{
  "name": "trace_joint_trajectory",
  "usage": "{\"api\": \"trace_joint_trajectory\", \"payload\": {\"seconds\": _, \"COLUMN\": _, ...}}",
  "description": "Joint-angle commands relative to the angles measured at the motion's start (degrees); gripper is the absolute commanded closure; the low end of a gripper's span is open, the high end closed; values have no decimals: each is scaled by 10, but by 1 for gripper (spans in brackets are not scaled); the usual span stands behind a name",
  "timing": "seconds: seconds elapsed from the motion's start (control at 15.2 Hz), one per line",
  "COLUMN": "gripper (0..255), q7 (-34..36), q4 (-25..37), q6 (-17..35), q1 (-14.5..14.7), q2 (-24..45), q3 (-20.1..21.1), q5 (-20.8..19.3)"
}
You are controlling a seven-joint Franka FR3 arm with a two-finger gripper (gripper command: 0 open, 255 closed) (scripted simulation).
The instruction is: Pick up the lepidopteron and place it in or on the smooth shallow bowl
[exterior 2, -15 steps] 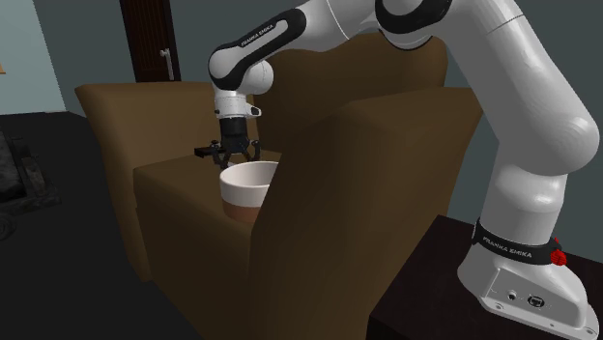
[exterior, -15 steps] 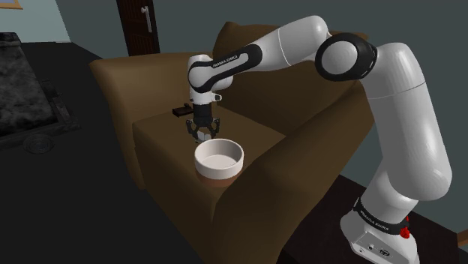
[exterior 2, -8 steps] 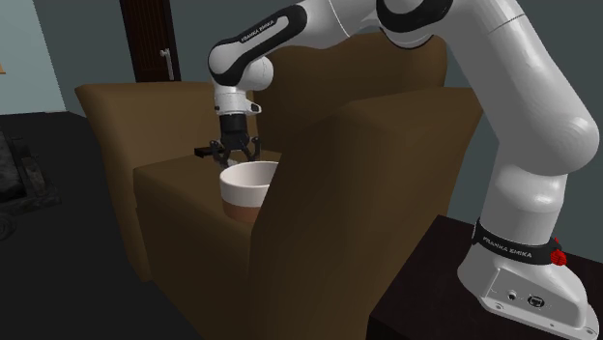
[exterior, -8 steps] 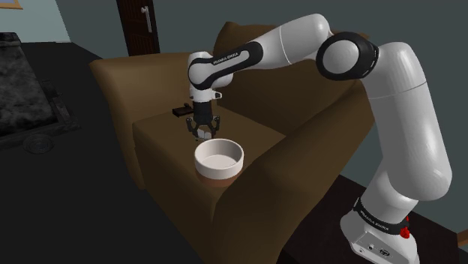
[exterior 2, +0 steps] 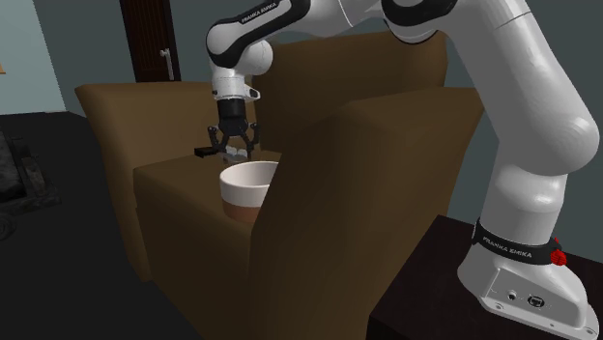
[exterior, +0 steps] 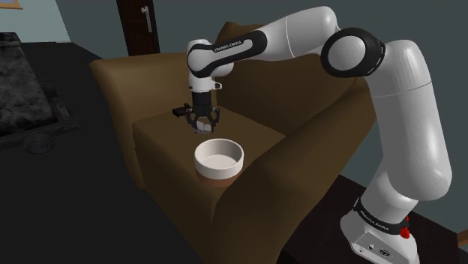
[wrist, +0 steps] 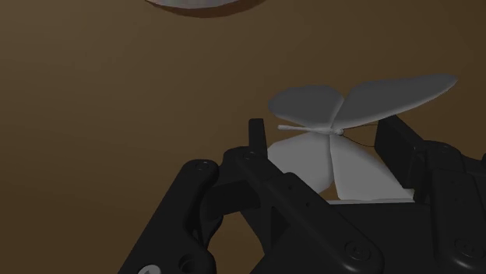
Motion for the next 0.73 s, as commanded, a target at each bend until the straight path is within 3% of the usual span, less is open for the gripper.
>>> {"api": "trace_joint_trajectory", "payload": {"seconds": 0.0, "gripper": 255, "q7": 1, "q4": 12, "q6": -16, "q1": -1, "q2": -4, "q3": 0, "q5": 0}}
{"api": "trace_joint_trajectory", "payload": {"seconds": 0.66, "gripper": 255, "q7": 9, "q4": 70, "q6": -85, "q1": 0, "q2": -16, "q3": 2, "q5": 2}}
